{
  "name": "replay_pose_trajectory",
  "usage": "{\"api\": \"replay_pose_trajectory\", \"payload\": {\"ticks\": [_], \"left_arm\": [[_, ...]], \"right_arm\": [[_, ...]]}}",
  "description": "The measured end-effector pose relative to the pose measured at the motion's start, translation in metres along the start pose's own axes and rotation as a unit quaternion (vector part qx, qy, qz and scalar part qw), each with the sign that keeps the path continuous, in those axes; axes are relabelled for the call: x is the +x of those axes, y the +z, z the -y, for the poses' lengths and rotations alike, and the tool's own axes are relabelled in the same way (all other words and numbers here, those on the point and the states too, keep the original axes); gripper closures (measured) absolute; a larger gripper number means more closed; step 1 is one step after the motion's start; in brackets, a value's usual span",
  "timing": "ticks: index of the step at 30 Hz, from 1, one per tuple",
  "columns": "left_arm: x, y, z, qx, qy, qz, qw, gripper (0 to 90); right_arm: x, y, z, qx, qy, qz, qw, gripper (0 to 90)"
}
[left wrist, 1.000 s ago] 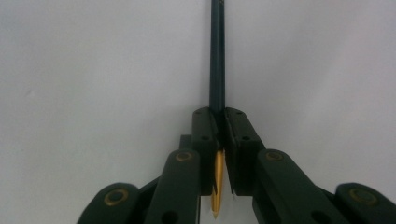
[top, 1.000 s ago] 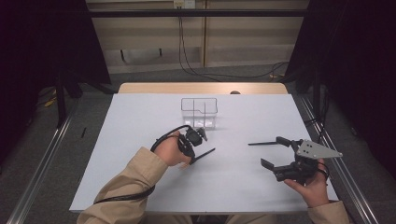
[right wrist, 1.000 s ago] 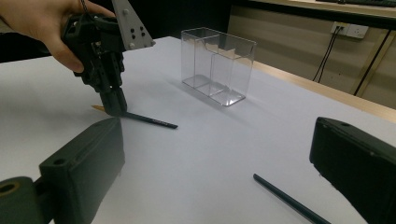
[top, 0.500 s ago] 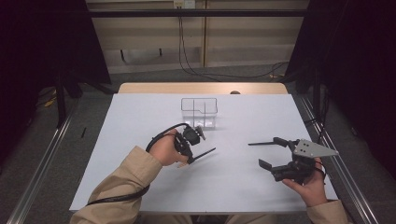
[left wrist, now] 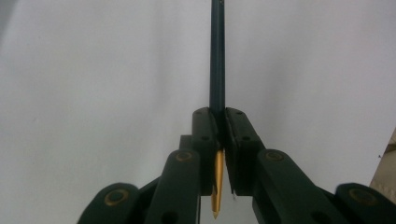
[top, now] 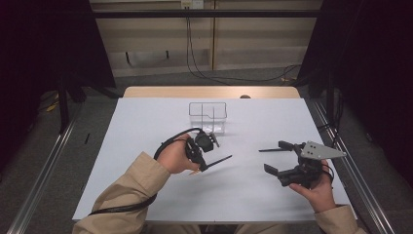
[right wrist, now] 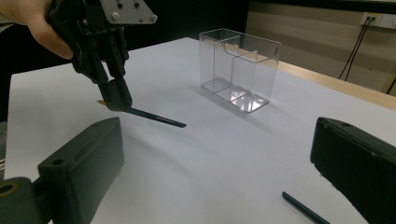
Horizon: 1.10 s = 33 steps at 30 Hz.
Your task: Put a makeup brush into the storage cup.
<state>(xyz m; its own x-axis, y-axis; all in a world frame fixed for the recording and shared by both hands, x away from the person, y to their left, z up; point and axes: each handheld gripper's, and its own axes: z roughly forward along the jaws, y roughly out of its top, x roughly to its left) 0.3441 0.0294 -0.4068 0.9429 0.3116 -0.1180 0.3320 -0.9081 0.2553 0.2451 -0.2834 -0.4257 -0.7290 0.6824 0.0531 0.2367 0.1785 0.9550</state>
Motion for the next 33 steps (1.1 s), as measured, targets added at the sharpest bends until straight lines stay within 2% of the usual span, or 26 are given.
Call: {"api": "replay_pose_trajectory", "payload": {"ticks": [3,14,15,16,22,23,27,30,31,32,33], "left_arm": [[-0.001,-0.002,-0.003,0.004,0.009,0.001,1.0,83.6],[-0.012,-0.004,-0.014,-0.007,0.031,0.011,0.9995,83.6],[-0.013,-0.004,-0.014,-0.009,0.027,0.011,0.9995,83.5],[-0.013,-0.005,-0.015,-0.006,0.035,0.013,0.9993,83.6],[-0.017,-0.005,-0.017,-0.005,0.046,0.018,0.9988,83.6],[-0.018,-0.005,-0.017,-0.008,0.041,0.019,0.9989,83.6],[-0.019,-0.006,-0.017,0.002,0.054,0.021,0.9983,83.6],[-0.021,-0.006,-0.017,0.003,0.055,0.025,0.9982,83.6],[-0.021,-0.006,-0.017,0.001,0.054,0.025,0.9982,83.6],[-0.021,-0.006,-0.017,0.004,0.055,0.027,0.9981,83.6],[-0.022,-0.006,-0.017,0.006,0.056,0.027,0.998,83.6]], "right_arm": [[0.0,0.005,-0.002,0.006,-0.001,-0.009,0.9999,2.2],[0.005,0.02,-0.013,0.025,-0.009,-0.043,0.9987,2.4],[0.006,0.022,-0.014,0.026,-0.009,-0.05,0.9984,2.4],[0.006,0.023,-0.015,0.027,-0.01,-0.052,0.9983,2.5],[0.01,0.038,-0.021,0.05,-0.017,-0.081,0.9953,3.3],[0.011,0.042,-0.022,0.061,-0.019,-0.088,0.9941,3.5],[0.014,0.053,-0.024,0.097,-0.027,-0.108,0.989,4.7],[0.017,0.062,-0.025,0.133,-0.036,-0.126,0.9824,5.9],[0.018,0.065,-0.025,0.151,-0.045,-0.132,0.9785,6.1],[0.019,0.067,-0.025,0.161,-0.051,-0.134,0.9766,6.2],[0.02,0.07,-0.026,0.176,-0.059,-0.136,0.9732,7.4]]}}
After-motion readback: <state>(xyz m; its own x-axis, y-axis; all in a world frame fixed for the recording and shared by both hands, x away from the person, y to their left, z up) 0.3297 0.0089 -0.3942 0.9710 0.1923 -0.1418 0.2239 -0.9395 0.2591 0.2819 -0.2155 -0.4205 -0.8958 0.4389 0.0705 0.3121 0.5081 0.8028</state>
